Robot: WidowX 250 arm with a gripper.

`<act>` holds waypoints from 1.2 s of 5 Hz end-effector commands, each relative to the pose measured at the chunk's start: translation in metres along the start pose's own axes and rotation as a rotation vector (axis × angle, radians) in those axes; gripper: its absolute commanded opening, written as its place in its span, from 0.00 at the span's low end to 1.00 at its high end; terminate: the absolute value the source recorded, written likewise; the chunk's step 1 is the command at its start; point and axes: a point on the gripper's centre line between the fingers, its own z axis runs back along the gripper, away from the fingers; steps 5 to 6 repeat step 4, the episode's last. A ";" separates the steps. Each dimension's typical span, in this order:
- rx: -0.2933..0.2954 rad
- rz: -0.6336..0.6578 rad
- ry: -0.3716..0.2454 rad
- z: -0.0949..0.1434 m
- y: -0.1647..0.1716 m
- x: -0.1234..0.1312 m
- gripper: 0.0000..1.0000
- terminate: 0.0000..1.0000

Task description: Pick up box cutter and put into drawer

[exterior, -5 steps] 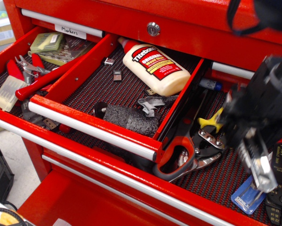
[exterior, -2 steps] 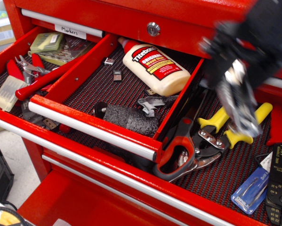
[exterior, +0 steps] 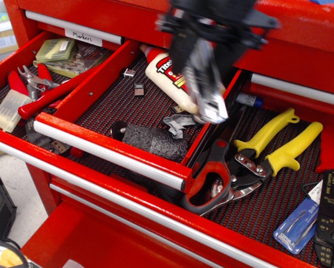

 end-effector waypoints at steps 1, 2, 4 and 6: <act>-0.104 -0.006 0.069 -0.028 0.024 0.036 0.00 0.00; -0.199 -0.075 0.038 -0.047 0.014 0.038 1.00 0.00; -0.199 -0.075 0.038 -0.047 0.014 0.038 1.00 1.00; -0.199 -0.075 0.038 -0.047 0.014 0.038 1.00 1.00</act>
